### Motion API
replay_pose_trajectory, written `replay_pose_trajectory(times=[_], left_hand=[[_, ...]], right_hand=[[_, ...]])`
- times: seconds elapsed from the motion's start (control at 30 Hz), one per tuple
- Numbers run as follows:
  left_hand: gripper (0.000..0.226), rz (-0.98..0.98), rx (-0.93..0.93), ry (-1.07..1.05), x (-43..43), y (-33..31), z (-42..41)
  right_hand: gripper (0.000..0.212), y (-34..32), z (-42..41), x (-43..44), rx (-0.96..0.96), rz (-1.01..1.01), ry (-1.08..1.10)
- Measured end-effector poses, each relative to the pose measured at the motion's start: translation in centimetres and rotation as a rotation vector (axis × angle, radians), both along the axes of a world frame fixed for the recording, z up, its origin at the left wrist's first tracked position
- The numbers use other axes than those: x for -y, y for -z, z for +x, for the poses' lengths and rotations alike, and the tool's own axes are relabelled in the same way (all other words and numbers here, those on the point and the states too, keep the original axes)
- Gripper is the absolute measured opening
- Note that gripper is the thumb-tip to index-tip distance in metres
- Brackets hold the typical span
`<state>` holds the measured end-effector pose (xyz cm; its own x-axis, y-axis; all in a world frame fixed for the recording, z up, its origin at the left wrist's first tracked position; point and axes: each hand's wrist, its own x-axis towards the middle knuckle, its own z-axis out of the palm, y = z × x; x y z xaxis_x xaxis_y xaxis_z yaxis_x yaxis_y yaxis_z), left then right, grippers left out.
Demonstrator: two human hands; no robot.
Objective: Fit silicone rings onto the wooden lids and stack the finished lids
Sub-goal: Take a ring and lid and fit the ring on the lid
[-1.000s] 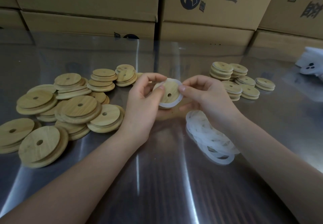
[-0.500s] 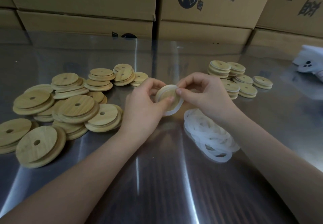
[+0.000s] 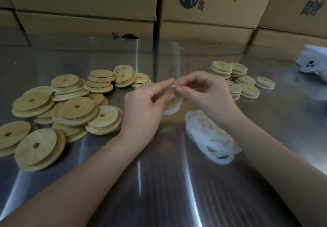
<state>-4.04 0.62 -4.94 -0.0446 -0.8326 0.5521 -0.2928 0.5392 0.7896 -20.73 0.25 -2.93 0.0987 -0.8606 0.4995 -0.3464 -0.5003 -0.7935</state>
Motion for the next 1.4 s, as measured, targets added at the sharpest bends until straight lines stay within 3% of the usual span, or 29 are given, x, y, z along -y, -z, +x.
replay_pose_trajectory(times=[0.33,0.47,0.63,0.8,1.4], left_hand=[[0.039,-0.144,0.083,-0.006,0.6,-0.1,0.1],[0.043,-0.055,0.053,-0.017,0.6,-0.3,0.1],[0.032,0.005,-0.001,-0.009,0.6,-0.4,0.1],[0.029,0.058,-0.058,0.028,0.4,-0.4,0.1],[0.03,0.283,-0.313,0.199,0.5,-0.2,0.1]], right_hand=[[0.018,-0.7,0.4,-0.4,0.142,0.101,0.011],[0.019,-0.8,0.3,-0.4,0.194,0.16,-0.003],[0.02,-0.9,0.0,-0.3,0.217,0.202,-0.022],[0.01,-0.8,-0.2,0.0,0.205,0.225,-0.019],[0.018,0.4,0.2,0.1,-0.033,-0.057,0.011]])
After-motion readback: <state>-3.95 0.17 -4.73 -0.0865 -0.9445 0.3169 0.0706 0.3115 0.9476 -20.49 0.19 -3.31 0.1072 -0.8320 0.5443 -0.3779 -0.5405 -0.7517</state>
